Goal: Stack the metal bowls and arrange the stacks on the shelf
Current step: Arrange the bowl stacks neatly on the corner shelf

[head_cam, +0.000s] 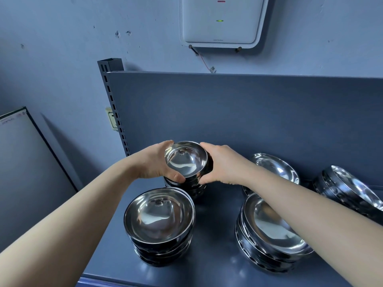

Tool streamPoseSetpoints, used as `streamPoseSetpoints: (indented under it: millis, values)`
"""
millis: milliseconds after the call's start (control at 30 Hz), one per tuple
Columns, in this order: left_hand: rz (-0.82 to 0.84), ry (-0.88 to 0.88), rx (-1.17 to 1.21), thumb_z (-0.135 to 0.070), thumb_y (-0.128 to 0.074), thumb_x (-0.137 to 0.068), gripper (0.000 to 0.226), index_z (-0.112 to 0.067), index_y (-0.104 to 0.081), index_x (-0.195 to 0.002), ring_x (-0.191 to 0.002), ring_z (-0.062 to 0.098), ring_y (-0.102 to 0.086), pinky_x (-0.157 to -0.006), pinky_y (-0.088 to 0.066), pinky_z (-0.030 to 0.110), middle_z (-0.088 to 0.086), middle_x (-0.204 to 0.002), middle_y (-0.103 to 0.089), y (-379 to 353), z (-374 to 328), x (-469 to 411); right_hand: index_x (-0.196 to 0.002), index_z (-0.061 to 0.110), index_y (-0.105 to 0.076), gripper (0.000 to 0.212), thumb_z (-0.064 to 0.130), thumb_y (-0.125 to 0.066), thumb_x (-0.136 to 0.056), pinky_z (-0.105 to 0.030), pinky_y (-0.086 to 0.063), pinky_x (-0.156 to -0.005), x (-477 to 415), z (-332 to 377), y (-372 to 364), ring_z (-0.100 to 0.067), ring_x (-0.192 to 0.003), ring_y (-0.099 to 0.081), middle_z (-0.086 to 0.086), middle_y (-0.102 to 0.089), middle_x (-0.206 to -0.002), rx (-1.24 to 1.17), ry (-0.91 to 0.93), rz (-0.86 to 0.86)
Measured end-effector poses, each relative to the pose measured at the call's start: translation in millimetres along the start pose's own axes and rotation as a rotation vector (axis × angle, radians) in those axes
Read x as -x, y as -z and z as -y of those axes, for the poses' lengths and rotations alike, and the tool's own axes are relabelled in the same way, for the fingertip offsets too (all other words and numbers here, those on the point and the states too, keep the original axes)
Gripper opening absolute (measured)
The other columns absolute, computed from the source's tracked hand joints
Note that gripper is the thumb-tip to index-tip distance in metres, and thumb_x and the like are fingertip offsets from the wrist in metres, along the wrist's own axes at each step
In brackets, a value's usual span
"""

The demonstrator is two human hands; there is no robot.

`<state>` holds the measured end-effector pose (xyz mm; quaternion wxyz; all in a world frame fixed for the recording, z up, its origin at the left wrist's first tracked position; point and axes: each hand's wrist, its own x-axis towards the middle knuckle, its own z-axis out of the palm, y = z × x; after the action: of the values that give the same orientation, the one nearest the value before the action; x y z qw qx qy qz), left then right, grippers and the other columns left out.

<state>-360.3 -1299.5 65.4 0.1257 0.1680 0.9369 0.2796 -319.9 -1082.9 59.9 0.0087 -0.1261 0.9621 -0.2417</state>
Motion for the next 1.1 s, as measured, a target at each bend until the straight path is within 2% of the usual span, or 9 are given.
streamPoseSetpoints:
  millis: [167, 300, 367, 500, 633, 700, 833, 933, 1100]
  values:
    - [0.007, -0.004, -0.082, -0.046, -0.089, -0.052, 0.125, -0.022, -0.017, -0.152, -0.134, 0.016, -0.038, -0.107, -0.031, 0.027, -0.005, -0.149, -0.037, 1.9, -7.8, 3.1, -0.114, 0.025, -0.046, 0.067, 0.032, -0.086, -0.06, -0.032, -0.049, -0.041, 2.1, 3.1, -5.1, -0.024, -0.065, -0.065, 0.0, -0.062, -0.091, -0.012, -0.02, 0.062]
    - [0.029, 0.014, -0.091, -0.046, -0.088, -0.053, 0.125, -0.024, -0.016, -0.152, -0.127, 0.016, -0.047, -0.106, -0.037, 0.031, -0.004, -0.145, -0.041, -3.7, -6.8, 3.2, -0.128, 0.027, -0.039, 0.08, 0.026, -0.085, -0.064, -0.024, -0.044, -0.035, 3.3, 3.6, -9.3, -0.027, -0.063, -0.066, -0.002, -0.059, -0.097, -0.031, -0.028, 0.097]
    - [0.018, -0.002, -0.077, -0.049, -0.088, -0.049, 0.128, -0.023, -0.016, -0.151, -0.134, 0.016, -0.038, -0.11, -0.032, 0.033, -0.005, -0.149, -0.038, -4.6, -4.3, 2.5, -0.127, 0.024, -0.04, 0.078, 0.025, -0.086, -0.064, -0.027, -0.046, -0.036, 3.0, 3.9, -7.3, -0.028, -0.062, -0.066, -0.003, -0.06, -0.092, -0.005, -0.02, 0.085]
    - [0.028, -0.017, -0.021, -0.055, -0.084, -0.04, 0.133, -0.023, -0.017, -0.151, -0.132, 0.015, -0.04, -0.11, -0.033, 0.034, -0.005, -0.146, -0.041, -8.1, -1.5, 2.1, -0.119, 0.018, -0.042, 0.07, 0.025, -0.085, -0.063, -0.034, -0.048, -0.041, 1.8, 1.7, -3.6, -0.024, -0.051, -0.062, -0.005, -0.061, -0.084, 0.049, -0.03, 0.065]
    - [0.022, -0.016, -0.014, -0.048, -0.088, -0.05, 0.126, -0.021, -0.018, -0.151, -0.131, 0.016, -0.041, -0.109, -0.033, 0.032, -0.006, -0.145, -0.042, -10.2, -4.6, 1.6, -0.112, 0.02, -0.043, 0.068, 0.03, -0.086, -0.06, -0.041, -0.056, -0.05, -1.0, -4.1, -8.6, -0.027, -0.063, -0.067, -0.005, -0.061, -0.087, 0.046, -0.041, 0.071]
    - [0.01, -0.011, -0.018, -0.053, -0.086, -0.046, 0.12, -0.021, -0.028, -0.146, -0.124, 0.017, -0.049, -0.104, -0.04, 0.033, -0.005, -0.137, -0.05, -9.6, -6.7, 0.7, -0.114, 0.022, -0.043, 0.071, 0.031, -0.087, -0.059, -0.043, -0.058, -0.056, -1.3, -6.5, -10.3, -0.028, -0.07, -0.068, -0.004, -0.061, -0.092, 0.02, -0.049, 0.076]
    - [0.001, -0.044, -0.025, -0.058, -0.08, -0.038, 0.086, -0.027, -0.052, -0.113, -0.093, 0.012, -0.062, -0.085, -0.052, 0.036, -0.01, -0.101, -0.065, -9.1, -11.4, 1.5, -0.121, 0.021, -0.039, 0.079, 0.031, -0.088, -0.06, -0.041, -0.059, -0.06, -0.2, -7.6, -10.3, -0.027, -0.077, -0.068, -0.002, -0.06, -0.097, 0.006, -0.068, 0.085]
    - [0.006, -0.045, -0.003, -0.057, -0.081, -0.039, 0.078, -0.03, -0.052, -0.106, -0.089, 0.011, -0.062, -0.082, -0.052, 0.036, -0.011, -0.095, -0.065, -8.5, -10.2, 3.0, -0.12, 0.022, -0.04, 0.079, 0.034, -0.088, -0.057, -0.045, -0.059, -0.066, -1.1, -6.6, -9.3, -0.028, -0.082, -0.069, -0.002, -0.062, -0.099, -0.002, -0.062, 0.097]
    - [0.051, -0.006, 0.048, -0.042, -0.087, -0.053, 0.065, -0.027, -0.052, -0.105, -0.087, 0.015, -0.063, -0.063, -0.059, 0.034, -0.004, -0.094, -0.063, -5.8, -8.2, 8.0, -0.1, 0.022, -0.047, 0.063, 0.042, -0.087, -0.056, -0.039, -0.056, -0.068, -0.6, -2.9, -3.6, -0.019, -0.084, -0.063, 0.003, -0.061, -0.097, -0.002, -0.068, 0.094]
